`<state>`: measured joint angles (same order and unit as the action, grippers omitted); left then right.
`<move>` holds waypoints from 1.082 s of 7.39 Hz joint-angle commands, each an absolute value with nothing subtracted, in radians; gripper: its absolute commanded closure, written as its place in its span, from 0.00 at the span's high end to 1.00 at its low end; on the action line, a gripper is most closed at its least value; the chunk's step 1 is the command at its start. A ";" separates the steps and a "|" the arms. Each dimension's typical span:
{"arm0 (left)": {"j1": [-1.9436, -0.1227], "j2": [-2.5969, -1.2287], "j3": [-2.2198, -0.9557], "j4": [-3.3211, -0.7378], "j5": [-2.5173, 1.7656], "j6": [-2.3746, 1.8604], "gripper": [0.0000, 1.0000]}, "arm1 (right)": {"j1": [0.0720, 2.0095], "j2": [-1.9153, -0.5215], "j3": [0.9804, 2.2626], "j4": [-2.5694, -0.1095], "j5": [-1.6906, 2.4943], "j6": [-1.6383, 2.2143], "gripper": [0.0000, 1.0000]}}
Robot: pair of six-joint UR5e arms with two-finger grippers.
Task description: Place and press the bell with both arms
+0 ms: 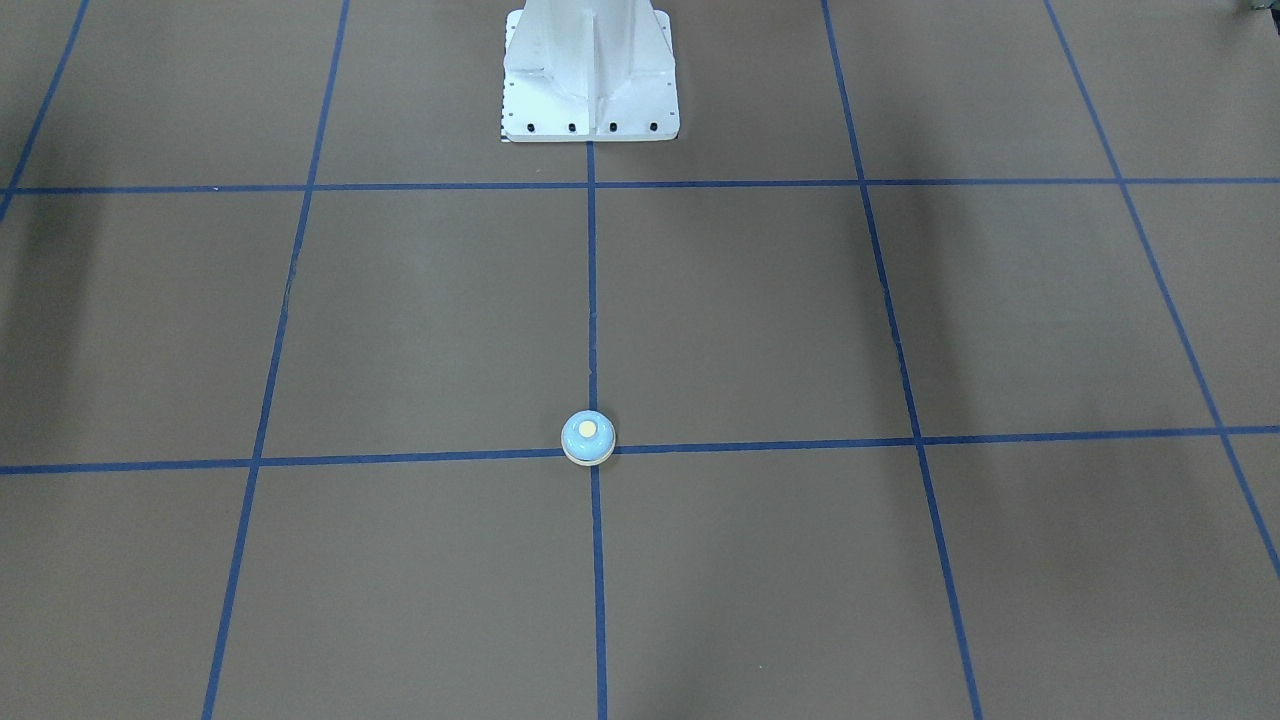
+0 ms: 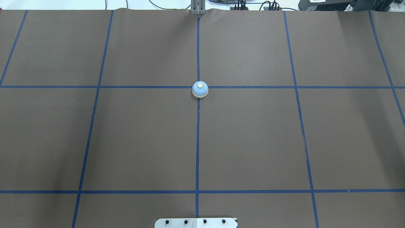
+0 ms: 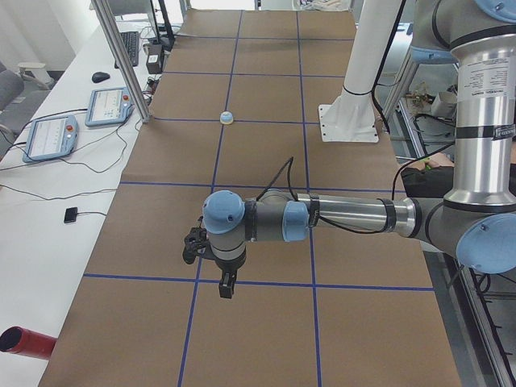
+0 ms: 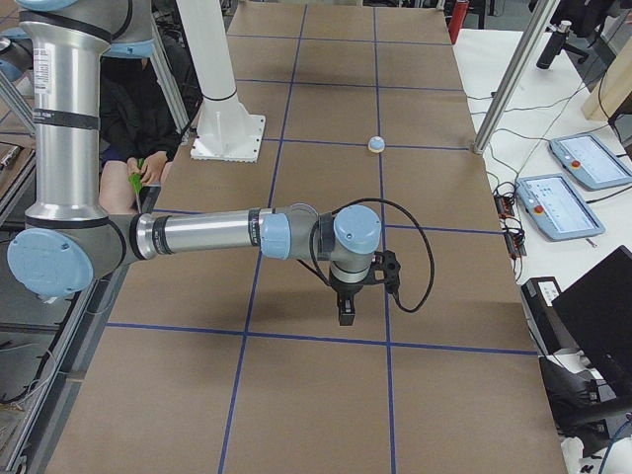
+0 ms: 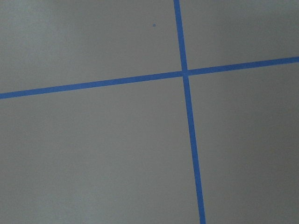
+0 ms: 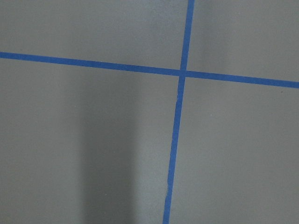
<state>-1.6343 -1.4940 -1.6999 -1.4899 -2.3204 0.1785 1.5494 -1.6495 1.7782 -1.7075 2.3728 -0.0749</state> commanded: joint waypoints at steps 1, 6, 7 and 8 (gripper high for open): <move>-1.634 -1.480 -1.703 -1.491 -2.319 0.176 1.00 | 1.549 -1.651 1.779 -1.712 2.375 -0.074 1.00; -1.631 -1.482 -1.713 -1.509 -2.318 0.175 1.00 | 1.549 -1.651 1.776 -1.710 2.376 -0.075 1.00; -1.631 -1.482 -1.713 -1.509 -2.319 0.175 1.00 | 1.549 -1.651 1.775 -1.709 2.376 -0.075 1.00; -1.629 -1.482 -1.713 -1.509 -2.318 0.175 1.00 | 1.549 -1.651 1.775 -1.709 2.378 -0.075 1.00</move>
